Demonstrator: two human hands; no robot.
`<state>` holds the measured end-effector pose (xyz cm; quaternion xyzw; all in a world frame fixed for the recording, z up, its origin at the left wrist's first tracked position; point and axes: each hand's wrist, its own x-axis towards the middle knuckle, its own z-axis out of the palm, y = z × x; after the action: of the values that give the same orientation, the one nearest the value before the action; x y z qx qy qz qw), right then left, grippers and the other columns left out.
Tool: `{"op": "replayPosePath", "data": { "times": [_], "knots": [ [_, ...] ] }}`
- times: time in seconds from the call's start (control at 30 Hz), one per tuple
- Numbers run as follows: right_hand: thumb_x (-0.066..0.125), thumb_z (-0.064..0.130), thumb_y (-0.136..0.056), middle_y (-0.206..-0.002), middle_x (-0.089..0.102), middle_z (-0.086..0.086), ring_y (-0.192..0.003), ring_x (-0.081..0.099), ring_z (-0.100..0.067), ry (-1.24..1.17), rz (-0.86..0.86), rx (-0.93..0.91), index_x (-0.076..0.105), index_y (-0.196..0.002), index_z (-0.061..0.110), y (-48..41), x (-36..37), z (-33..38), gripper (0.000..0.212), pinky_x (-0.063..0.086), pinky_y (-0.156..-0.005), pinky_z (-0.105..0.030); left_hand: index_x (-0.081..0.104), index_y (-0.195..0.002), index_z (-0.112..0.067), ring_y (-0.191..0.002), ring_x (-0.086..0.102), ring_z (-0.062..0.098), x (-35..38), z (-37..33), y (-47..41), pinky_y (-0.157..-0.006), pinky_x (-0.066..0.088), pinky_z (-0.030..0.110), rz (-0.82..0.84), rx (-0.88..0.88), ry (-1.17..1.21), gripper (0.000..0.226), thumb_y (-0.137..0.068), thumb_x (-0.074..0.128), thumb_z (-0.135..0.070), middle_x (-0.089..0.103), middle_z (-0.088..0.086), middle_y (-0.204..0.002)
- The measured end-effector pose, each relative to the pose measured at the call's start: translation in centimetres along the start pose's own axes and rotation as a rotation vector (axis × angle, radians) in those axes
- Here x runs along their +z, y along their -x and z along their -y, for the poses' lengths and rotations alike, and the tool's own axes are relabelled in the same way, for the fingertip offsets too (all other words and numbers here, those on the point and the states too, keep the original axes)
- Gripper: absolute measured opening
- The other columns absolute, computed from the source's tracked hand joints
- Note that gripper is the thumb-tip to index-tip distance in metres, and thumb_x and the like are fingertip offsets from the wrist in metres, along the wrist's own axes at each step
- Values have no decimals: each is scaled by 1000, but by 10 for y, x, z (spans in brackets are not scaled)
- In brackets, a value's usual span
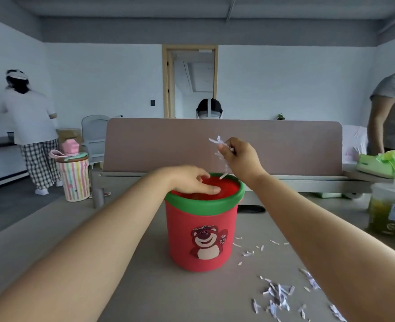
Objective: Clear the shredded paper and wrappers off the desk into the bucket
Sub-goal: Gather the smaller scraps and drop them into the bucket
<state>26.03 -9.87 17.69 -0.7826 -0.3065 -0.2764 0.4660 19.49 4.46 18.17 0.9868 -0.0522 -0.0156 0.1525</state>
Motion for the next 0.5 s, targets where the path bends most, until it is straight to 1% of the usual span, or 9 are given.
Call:
{"op": "replayPosePath", "data": {
  "times": [0.03, 0.07, 0.1, 0.17, 0.23, 0.33, 0.4, 0.43, 0.5],
  "knots": [
    [49, 28, -91, -55, 43, 3, -50, 38, -8, 7, 5, 0, 53, -78, -2, 0, 1, 0, 34, 35, -45, -6, 38, -137, -22, -123, 48, 18, -1, 1, 3, -99, 37, 29, 5, -1, -42, 70, -80, 48, -61, 48, 1, -139],
    [49, 28, -92, -55, 43, 3, -51, 38, -8, 9, 8, -2, 54, -79, -3, 1, 2, 0, 33, 35, -46, -5, 41, -135, -21, -126, 46, 20, -1, 2, 7, -104, 35, 31, -1, -8, -74, 67, -82, 46, -62, 47, 1, -140],
    [49, 28, -92, -55, 43, 3, -51, 38, -7, 7, 10, -5, 53, -78, -1, 2, 2, 1, 32, 35, -45, -5, 49, -129, -20, -123, 48, 21, 0, 4, 11, -103, 37, 34, -29, -11, -91, 61, -83, 44, -60, 51, 3, -136],
    [49, 27, -92, -54, 42, 5, -49, 38, -5, 2, 22, -15, 51, -76, 5, 3, 4, 3, 27, 35, -44, -5, 64, -109, -18, -105, 58, 23, 5, 13, 19, -93, 46, 37, -163, -5, -93, 43, -88, 46, -50, 64, 6, -116],
    [49, 26, -92, -54, 41, 4, -49, 37, -5, 10, 41, -37, 50, -76, 6, 4, 8, 8, 25, 34, -43, -6, 68, -92, -15, -86, 62, 25, 15, 21, 27, -79, 51, 37, -364, 26, -91, 30, -90, 49, -38, 69, 7, -96],
    [51, 24, -91, -54, 40, 2, -48, 37, -6, 52, 132, -67, 50, -75, 4, 5, 16, 13, 26, 34, -42, -6, 69, -80, -11, -66, 60, 27, 29, 28, 36, -64, 50, 37, -588, 67, -61, 31, -90, 47, -31, 71, 9, -81],
    [52, 30, -90, -57, 45, -3, -50, 41, -9, 118, 257, -66, 55, -78, -3, 6, 20, 15, 35, 34, -44, -8, 67, -74, -8, -62, 59, 29, 34, 31, 37, -62, 50, 40, -658, 94, 9, 35, -90, 47, -33, 71, 11, -77],
    [53, 34, -89, -62, 50, -7, -52, 43, -13, 148, 325, -48, 58, -81, -4, 7, 22, 15, 39, 36, -48, -12, 67, -73, -8, -62, 58, 29, 34, 31, 37, -62, 48, 40, -685, 117, 44, 37, -90, 46, -33, 70, 11, -75],
    [55, 39, -86, -71, 57, -17, -63, 50, -19, 190, 415, 4, 62, -82, -3, 8, 24, 15, 43, 43, -60, -26, 65, -71, -7, -62, 55, 27, 36, 33, 36, -61, 45, 41, -748, 174, 79, 39, -86, 43, -35, 64, 8, -70]
  ]
}}
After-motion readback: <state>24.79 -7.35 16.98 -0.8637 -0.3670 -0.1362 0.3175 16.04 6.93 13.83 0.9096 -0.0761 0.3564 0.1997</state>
